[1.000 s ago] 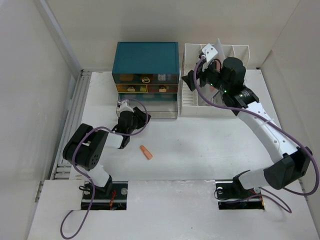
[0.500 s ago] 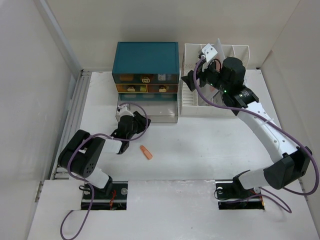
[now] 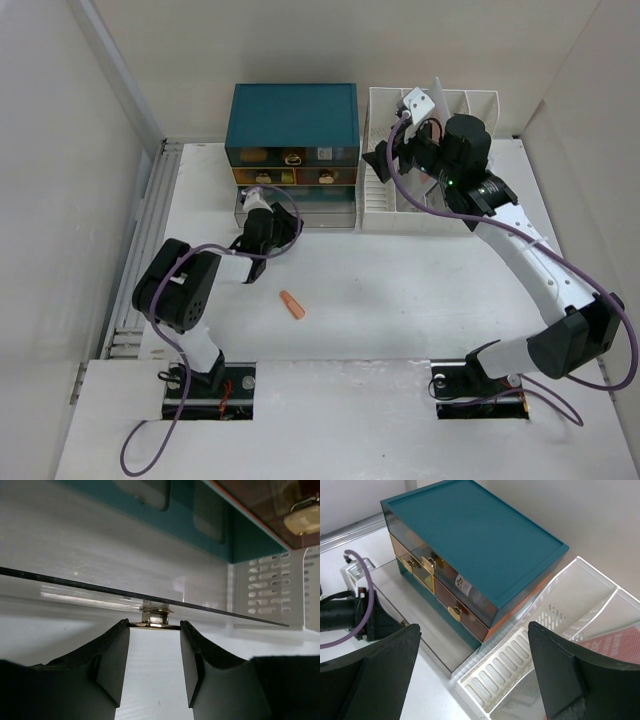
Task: Organize the desk
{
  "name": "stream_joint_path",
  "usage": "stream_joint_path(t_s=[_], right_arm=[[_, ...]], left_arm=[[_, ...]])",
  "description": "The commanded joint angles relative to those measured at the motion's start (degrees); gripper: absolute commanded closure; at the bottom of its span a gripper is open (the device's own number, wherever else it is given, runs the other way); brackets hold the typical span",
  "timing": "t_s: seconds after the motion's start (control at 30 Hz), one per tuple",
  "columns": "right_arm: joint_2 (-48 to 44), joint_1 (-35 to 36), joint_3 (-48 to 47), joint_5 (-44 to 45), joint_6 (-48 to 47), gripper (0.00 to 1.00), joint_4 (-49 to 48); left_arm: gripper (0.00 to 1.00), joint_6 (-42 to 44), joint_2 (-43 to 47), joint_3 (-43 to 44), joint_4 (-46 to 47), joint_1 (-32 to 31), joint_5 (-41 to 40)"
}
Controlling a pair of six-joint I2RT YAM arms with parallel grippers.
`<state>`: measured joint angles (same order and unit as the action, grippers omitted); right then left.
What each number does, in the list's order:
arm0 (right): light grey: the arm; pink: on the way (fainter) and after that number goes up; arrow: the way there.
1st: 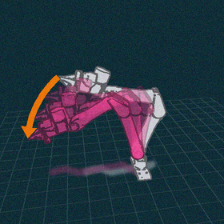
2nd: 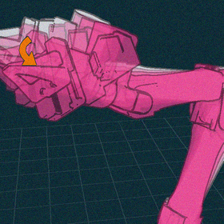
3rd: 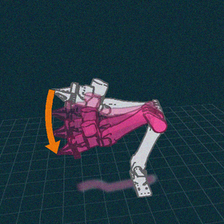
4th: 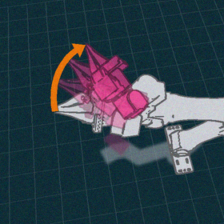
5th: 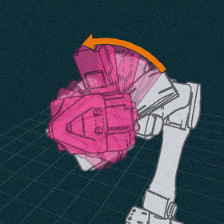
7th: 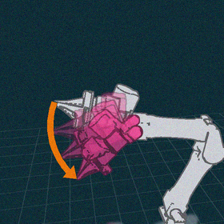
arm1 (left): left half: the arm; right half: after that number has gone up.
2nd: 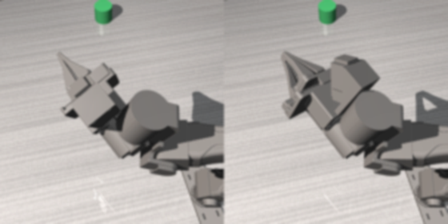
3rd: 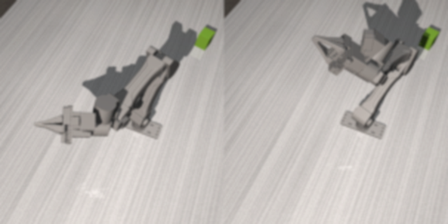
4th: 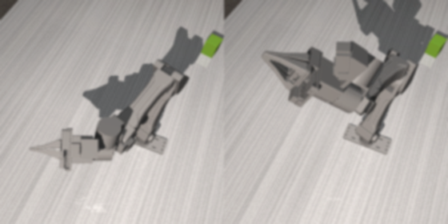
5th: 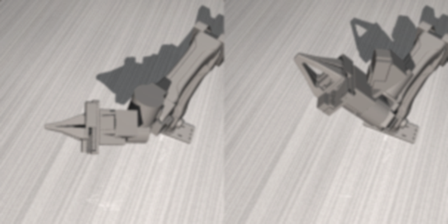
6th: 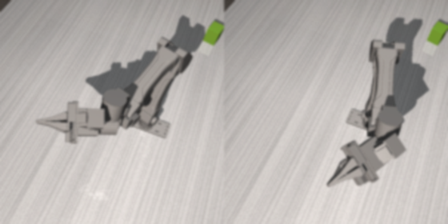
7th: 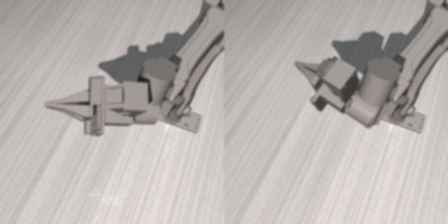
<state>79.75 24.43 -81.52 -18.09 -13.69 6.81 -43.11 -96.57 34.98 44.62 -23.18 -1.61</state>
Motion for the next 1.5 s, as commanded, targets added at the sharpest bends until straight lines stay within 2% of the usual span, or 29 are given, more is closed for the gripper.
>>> stream_joint_path(t_s=[0.0,0.13,0.17,0.27,0.3,0.4,0.43,0.53,0.6,0.63,0.7,0.73,0.77,0.8,0.87,0.9,1.0,1.1,1.13,1.17,1.23,1.37,1.47], right_arm=[[-0.38,0.01,0.39,-1.07,0.77,0.07,-3.03],[-0.38,0.01,0.39,-1.07,0.77,0.07,-3.03],[-0.38,0.01,0.39,-1.07,0.77,0.07,-3.03],[-0.38,0.01,0.39,-1.69,0.16,0.07,-3.03],[-0.38,0.01,0.39,-2.38,0.16,0.07,-3.03],[-0.38,0.01,0.91,-5.72,-3.16,0.04,-3.03],[-0.38,0.01,1.62,-9.91,-5.10,0.01,-3.03],[-1.43,0.01,4.08,-17.57,-11.96,0.00,-2.50],[-1.43,0.01,4.61,-26.27,-15.73,0.00,-0.06],[-1.43,0.01,5.57,-29.52,-21.14,0.00,0.92],[-1.43,0.01,7.06,-38.22,-28.46,0.06,3.55],[-0.83,0.01,8.38,-40.43,-36.15,0.10,7.22],[-0.04,0.01,8.91,-42.01,-39.19,0.23,8.65],[0.49,0.01,8.92,-42.81,-40.61,0.32,9.27],[2.77,0.79,8.92,-41.25,-41.15,0.46,9.80],[3.65,0.80,8.40,-39.76,-41.15,0.52,10.50],[7.60,4.04,5.67,-37.99,-41.15,0.53,13.05],[12.60,10.27,2.61,-31.33,-40.54,0.53,14.11],[14.11,12.29,1.63,-25.83,-39.67,0.53,14.11],[15.69,15.79,0.58,-22.90,-38.35,0.53,14.11],[20.33,18.54,-2.76,-17.97,-34.13,0.53,12.62],[27.56,22.33,-8.56,-9.89,-30.61,0.53,11.82],[33.17,24.52,-14.18,-5.48,-29.55,0.50,13.49]], left_arm=[[0.64,2.41,-1.50,4.47,-1.11,0.94,-1.91],[0.56,2.42,-2.13,5.10,-1.64,1.47,-2.44],[0.46,2.42,-2.13,5.10,-1.64,1.47,-2.44],[0.31,2.42,0.41,2.56,-1.64,1.47,-2.44],[0.21,2.42,1.55,1.42,-0.86,1.47,-3.22],[0.09,3.12,7.26,-2.80,-0.85,-0.10,-4.98],[0.04,3.12,9.11,-3.77,-0.85,-0.11,-5.86],[0.01,3.65,18.33,-7.47,-1.90,-2.57,-7.44],[0.01,4.27,26.47,-8.61,-3.91,-4.67,-8.14],[0.01,5.05,29.22,-8.61,-5.32,-5.29,-8.15],[0.01,5.58,37.46,-7.40,-10.94,-6.43,-9.90],[0.01,5.58,40.21,-6.78,-13.13,-7.05,-10.43],[0.01,6.11,42.85,-5.90,-15.51,-7.06,-12.87],[0.01,5.59,45.31,-4.76,-21.62,-7.06,-14.72],[0.01,4.89,51.99,-0.46,-28.59,-7.58,-19.72],[0.01,4.88,53.84,1.30,-35.15,-7.58,-25.49],[0.01,8.55,59.56,7.63,-42.84,-7.58,-34.91],[0.01,16.11,64.31,10.28,-48.31,-7.58,-40.21],[0.01,18.48,65.62,9.50,-47.70,-7.58,-41.53],[0.01,24.42,68.77,6.79,-46.65,-7.58,-41.55],[0.01,29.30,72.21,4.14,-44.54,-7.58,-35.87],[0.01,34.58,81.00,1.07,-40.07,-7.58,-28.47],[0.01,35.20,86.90,-1.76,-38.12,-7.58,-26.44]])
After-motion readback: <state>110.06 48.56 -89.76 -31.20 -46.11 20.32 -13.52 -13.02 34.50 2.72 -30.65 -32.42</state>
